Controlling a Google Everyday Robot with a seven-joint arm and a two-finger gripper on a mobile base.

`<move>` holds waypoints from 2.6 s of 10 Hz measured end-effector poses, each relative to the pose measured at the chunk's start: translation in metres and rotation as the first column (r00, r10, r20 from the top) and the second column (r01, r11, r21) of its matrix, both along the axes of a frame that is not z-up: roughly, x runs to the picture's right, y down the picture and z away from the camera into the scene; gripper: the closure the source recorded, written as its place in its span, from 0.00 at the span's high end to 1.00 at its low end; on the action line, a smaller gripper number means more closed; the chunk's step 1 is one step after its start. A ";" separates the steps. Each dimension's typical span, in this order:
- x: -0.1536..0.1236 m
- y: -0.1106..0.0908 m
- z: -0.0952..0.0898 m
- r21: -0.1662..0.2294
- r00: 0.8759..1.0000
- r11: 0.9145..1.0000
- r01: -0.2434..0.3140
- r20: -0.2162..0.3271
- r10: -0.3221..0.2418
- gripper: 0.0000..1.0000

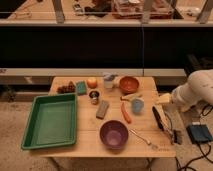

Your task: Place brush in tray

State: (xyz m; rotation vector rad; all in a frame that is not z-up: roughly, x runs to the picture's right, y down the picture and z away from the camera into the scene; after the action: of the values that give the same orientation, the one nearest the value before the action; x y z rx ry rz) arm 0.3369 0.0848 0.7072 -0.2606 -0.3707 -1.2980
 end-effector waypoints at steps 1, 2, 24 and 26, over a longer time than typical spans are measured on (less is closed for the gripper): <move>0.003 0.002 0.001 0.002 1.000 1.000 0.001 0.006 -0.001 0.80; 0.002 0.002 0.001 0.002 1.000 1.000 0.002 0.007 -0.002 0.80; -0.035 0.049 0.049 -0.151 0.942 0.930 0.336 0.070 -0.329 0.80; -0.028 0.060 0.055 -0.184 0.946 0.928 0.325 0.053 -0.321 0.80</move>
State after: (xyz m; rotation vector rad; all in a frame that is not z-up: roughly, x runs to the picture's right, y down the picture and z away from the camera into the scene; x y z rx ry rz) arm 0.3092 0.1449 0.7621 -0.4856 -0.4865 -1.5927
